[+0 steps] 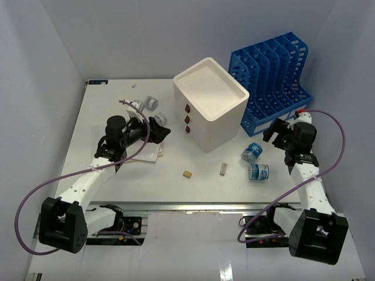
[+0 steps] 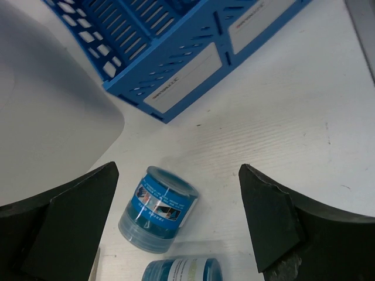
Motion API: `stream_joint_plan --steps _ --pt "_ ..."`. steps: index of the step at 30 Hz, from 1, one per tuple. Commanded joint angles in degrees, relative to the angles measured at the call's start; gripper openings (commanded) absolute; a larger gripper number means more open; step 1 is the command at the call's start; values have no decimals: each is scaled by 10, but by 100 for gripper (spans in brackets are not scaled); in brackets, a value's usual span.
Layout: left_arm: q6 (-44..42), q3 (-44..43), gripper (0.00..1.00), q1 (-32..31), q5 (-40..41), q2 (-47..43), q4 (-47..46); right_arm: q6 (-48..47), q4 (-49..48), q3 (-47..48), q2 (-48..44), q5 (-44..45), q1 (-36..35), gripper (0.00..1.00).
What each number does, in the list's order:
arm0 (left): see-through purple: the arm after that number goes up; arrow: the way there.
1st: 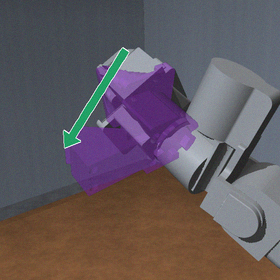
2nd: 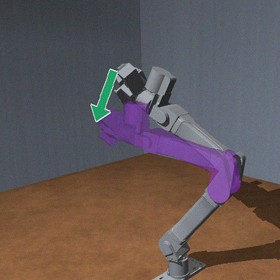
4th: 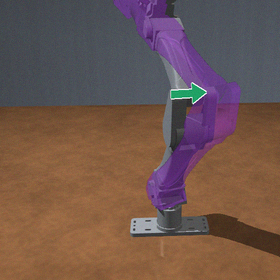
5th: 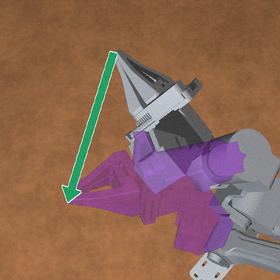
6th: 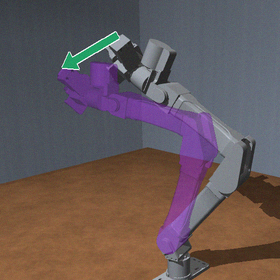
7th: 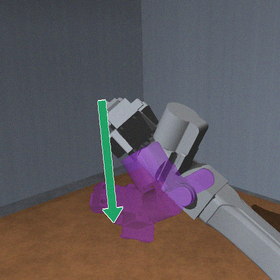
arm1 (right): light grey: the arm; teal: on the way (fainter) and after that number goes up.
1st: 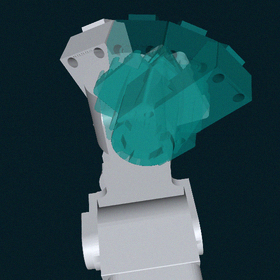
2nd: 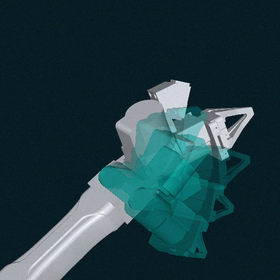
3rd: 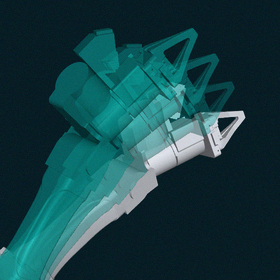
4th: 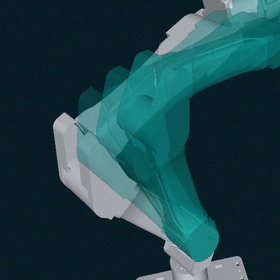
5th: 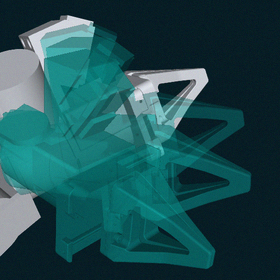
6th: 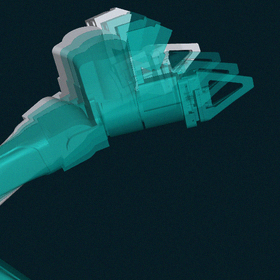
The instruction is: Organize the desk
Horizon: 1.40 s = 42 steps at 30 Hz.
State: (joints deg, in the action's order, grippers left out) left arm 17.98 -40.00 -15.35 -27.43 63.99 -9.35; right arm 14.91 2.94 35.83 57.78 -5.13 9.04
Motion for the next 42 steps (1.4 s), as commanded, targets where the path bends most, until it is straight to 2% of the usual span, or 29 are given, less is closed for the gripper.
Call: stream_joint_plan --steps 1,7,10,15,18,24,27,33,37,42 --pt "28 -18 98 -2 -59 10 -40 -42 -16 24 -14 -100 4 90" --pt "124 -36 98 -2 -141 67 -100 -246 -58 -52 -70 -347 3 90" --pt "170 -50 98 -2 -146 91 -116 -300 -36 -54 -81 -413 3 90" --pt "233 -99 98 -13 -148 156 -148 -420 87 -12 -58 -528 0 90" --pt "243 -145 97 -25 -131 193 -135 -435 105 -2 -57 -574 1 90" --pt "296 -233 84 -36 -88 283 -140 -436 95 -10 -67 -582 1 90" --pt "268 -263 79 -38 -77 304 -114 -437 95 -9 -69 -587 1 91" --pt "104 -277 78 -44 -68 294 -69 -439 95 -9 -67 -596 1 93" --pt "13 -282 72 -43 -99 303 -58 -443 95 -10 -64 -607 1 94" --pt "-35 -305 64 -43 -148 336 -65 -453 96 -13 -64 -610 0 97"
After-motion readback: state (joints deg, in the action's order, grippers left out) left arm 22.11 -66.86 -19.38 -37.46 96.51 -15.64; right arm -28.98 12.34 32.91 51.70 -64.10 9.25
